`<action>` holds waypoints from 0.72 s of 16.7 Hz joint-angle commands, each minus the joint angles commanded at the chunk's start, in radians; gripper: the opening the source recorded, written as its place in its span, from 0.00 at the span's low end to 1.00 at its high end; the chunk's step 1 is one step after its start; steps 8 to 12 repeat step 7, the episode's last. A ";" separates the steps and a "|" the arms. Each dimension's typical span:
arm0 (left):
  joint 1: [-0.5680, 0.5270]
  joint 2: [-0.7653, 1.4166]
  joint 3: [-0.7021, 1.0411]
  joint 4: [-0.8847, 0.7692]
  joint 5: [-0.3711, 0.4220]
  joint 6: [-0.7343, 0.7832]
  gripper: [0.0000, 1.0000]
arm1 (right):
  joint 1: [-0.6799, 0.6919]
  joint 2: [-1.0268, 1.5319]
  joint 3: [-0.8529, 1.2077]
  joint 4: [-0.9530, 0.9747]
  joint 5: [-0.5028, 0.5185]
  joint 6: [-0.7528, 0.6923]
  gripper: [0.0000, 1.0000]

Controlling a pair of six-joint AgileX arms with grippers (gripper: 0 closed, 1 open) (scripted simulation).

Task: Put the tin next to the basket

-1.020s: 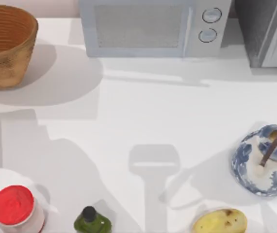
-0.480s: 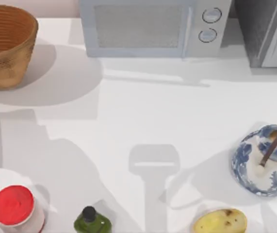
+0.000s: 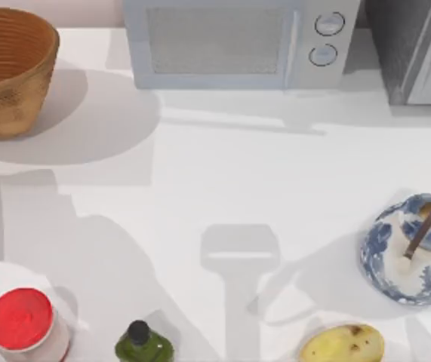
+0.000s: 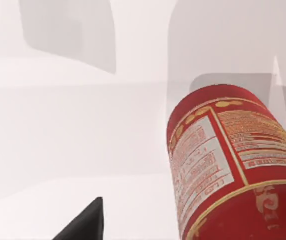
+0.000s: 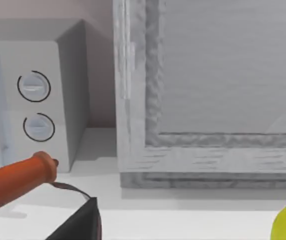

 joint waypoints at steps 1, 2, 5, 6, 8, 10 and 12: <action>0.000 -0.003 0.013 -0.014 0.000 0.000 1.00 | 0.000 0.000 0.000 0.000 0.000 0.000 1.00; 0.000 -0.007 0.032 -0.038 0.000 0.000 1.00 | 0.000 0.000 0.000 0.000 0.000 0.000 1.00; -0.001 -0.025 0.096 -0.126 0.000 -0.001 1.00 | 0.000 0.000 0.000 0.000 0.000 0.000 1.00; -0.001 -0.029 0.109 -0.140 0.000 -0.002 1.00 | 0.000 0.000 0.000 0.000 0.000 0.000 1.00; -0.001 -0.031 0.113 -0.144 0.000 -0.002 1.00 | 0.000 0.000 0.000 0.000 0.000 0.000 1.00; -0.001 -0.031 0.113 -0.144 0.000 -0.002 1.00 | 0.000 0.000 0.000 0.000 0.000 0.000 1.00; -0.001 -0.031 0.113 -0.144 0.000 -0.002 1.00 | 0.000 0.000 0.000 0.000 0.000 0.000 1.00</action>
